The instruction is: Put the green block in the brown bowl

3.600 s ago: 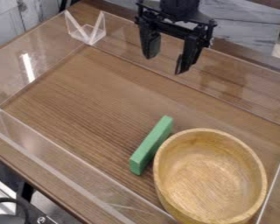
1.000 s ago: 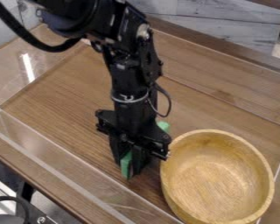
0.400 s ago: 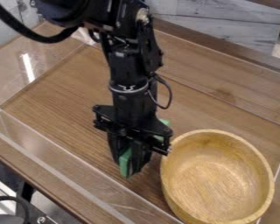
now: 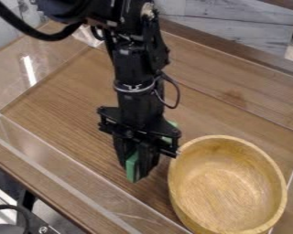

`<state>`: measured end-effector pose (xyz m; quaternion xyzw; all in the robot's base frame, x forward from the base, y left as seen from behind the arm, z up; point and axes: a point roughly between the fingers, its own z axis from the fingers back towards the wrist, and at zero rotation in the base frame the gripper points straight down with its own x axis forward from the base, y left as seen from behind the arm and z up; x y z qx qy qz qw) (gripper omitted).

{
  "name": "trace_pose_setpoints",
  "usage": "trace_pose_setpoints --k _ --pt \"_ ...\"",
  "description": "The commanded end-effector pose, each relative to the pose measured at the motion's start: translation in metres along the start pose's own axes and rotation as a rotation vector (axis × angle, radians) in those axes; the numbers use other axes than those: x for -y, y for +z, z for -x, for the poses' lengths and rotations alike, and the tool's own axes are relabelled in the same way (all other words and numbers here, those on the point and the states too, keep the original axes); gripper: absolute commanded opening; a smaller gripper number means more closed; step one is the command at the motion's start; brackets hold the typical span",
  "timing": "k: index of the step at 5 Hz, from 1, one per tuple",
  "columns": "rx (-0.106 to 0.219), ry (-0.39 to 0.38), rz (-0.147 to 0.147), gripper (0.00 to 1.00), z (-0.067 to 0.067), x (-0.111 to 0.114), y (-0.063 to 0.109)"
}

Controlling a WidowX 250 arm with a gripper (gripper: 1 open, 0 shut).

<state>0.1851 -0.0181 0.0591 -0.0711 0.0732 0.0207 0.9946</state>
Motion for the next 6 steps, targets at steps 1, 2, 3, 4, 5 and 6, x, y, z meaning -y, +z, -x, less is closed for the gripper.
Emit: trace_pose_setpoints --k 1,2,3,4,5,6 --pt "0.072 -0.005 0.012 0.0 -0.011 0.001 0.016" --pt "0.072 -0.004 0.018 0.0 -0.011 0.001 0.017" --pt "0.076 -0.005 0.026 0.0 -0.012 0.001 0.025" --pt "0.089 -0.004 0.034 0.0 -0.013 0.001 0.039" --pt "0.107 -0.002 0.038 0.0 -0.015 0.0 0.051" --pt "0.117 -0.01 0.039 0.0 -0.019 -0.001 0.053"
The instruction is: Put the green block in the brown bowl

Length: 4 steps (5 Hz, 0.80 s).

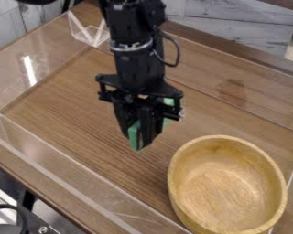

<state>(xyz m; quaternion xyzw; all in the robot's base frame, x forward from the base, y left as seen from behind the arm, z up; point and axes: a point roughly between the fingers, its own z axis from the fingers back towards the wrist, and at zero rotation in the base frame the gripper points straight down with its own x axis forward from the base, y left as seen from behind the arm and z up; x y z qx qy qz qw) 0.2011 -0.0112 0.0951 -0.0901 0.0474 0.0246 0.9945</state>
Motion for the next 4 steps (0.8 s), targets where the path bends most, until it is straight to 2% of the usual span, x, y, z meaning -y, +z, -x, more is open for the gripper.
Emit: trace_pose_setpoints --k 1,4 --pt "0.074 -0.019 0.0 0.0 -0.015 -0.003 0.014" --pt "0.108 -0.046 -0.006 0.0 -0.036 -0.016 0.011"
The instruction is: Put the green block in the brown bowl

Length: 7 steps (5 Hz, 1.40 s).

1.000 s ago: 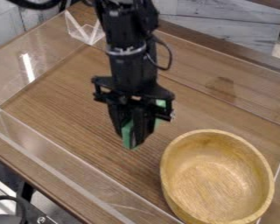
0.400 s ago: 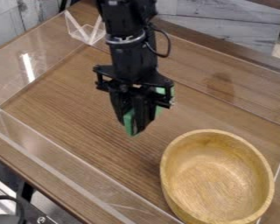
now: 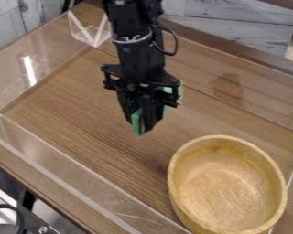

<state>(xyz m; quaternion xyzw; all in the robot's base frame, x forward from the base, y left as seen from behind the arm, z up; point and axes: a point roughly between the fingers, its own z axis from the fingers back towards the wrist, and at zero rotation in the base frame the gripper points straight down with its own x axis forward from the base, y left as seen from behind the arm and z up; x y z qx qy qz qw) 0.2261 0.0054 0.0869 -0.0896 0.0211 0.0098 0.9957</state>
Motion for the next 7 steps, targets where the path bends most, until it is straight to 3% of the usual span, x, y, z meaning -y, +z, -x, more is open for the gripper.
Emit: trace_pose_setpoints --k 1,7 --pt "0.071 -0.023 -0.009 0.0 -0.018 -0.006 0.011" --pt "0.113 -0.075 -0.036 0.0 -0.051 -0.034 -0.008"
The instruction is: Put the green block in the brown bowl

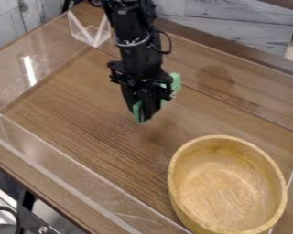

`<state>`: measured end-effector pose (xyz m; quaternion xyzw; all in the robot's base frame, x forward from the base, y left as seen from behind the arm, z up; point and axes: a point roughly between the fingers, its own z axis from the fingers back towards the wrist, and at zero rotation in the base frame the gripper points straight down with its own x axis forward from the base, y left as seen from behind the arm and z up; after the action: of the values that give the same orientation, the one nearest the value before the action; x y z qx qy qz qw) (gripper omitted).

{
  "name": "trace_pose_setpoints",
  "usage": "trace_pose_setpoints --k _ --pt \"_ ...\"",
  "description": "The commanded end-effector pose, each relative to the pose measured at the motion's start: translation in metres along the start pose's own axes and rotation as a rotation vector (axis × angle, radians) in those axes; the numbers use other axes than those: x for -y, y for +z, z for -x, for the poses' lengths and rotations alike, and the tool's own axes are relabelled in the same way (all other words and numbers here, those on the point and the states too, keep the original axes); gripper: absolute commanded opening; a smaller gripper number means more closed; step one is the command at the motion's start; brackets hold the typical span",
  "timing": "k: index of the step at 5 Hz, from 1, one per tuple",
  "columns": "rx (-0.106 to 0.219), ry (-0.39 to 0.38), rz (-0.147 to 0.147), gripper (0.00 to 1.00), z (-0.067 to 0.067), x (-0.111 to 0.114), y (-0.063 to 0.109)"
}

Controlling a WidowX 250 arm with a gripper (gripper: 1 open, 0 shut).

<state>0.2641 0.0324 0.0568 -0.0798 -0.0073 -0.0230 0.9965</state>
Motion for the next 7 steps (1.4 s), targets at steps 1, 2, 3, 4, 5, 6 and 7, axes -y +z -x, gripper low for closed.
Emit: trace_pose_setpoints --k 1,2,3,4,5,6,7 --pt "0.062 -0.011 -0.02 0.0 -0.015 -0.007 0.012" --pt "0.06 -0.017 -0.021 0.0 -0.017 -0.009 0.009" --pt "0.057 -0.02 -0.02 0.0 -0.018 -0.011 0.007" --pt "0.054 -0.022 -0.019 0.0 -0.019 -0.012 0.006" --pt "0.05 -0.023 -0.018 0.0 -0.02 -0.014 0.005" --pt "0.039 -0.018 -0.013 0.0 -0.024 -0.009 0.018" --pt "0.054 -0.032 -0.014 0.0 -0.034 -0.005 0.024"
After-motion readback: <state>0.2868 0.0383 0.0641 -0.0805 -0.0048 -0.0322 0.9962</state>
